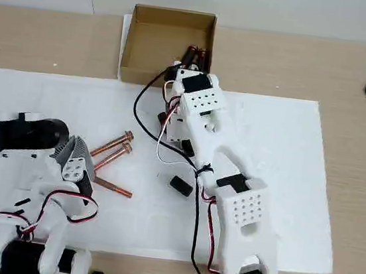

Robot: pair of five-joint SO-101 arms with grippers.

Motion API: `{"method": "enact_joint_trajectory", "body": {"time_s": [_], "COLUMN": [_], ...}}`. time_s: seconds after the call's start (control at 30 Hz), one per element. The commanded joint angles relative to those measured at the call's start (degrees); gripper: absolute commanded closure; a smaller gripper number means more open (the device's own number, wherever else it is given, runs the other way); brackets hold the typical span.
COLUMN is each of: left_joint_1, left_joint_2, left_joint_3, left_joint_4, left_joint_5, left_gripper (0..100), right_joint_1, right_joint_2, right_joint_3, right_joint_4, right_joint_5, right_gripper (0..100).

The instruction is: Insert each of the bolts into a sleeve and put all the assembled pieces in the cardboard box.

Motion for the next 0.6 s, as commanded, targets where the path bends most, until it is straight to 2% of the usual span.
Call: {"method": "enact_joint_trajectory", "body": {"time_s": [0.0, 0.13, 0.33, 0.57], "left_joint_1": [-0.3, -0.3, -0.3, -0.3], "left_joint_2": [-0.1, -0.1, -0.1, -0.1], "left_joint_3": [-0.5, -0.4, -0.4, -0.4], "left_joint_4": [-1.0, 1.1, 2.2, 2.1], "left_joint_5": [0.3, 0.3, 0.3, 0.3], "left_gripper": [99, 99, 99, 99], "right_joint_1": [0.3, 0.3, 0.2, 0.1], "right_joint_2": [0.8, 1.4, 1.4, 0.7], "right_joint_3": [-0.2, -0.2, -0.2, -0.4], "right_joint_4": [-1.4, -1.6, -1.1, -1.0], "right_joint_5": [0.5, 0.4, 0.5, 0.5], "right_gripper": [80.9, 82.7, 98.9, 99.6]}}
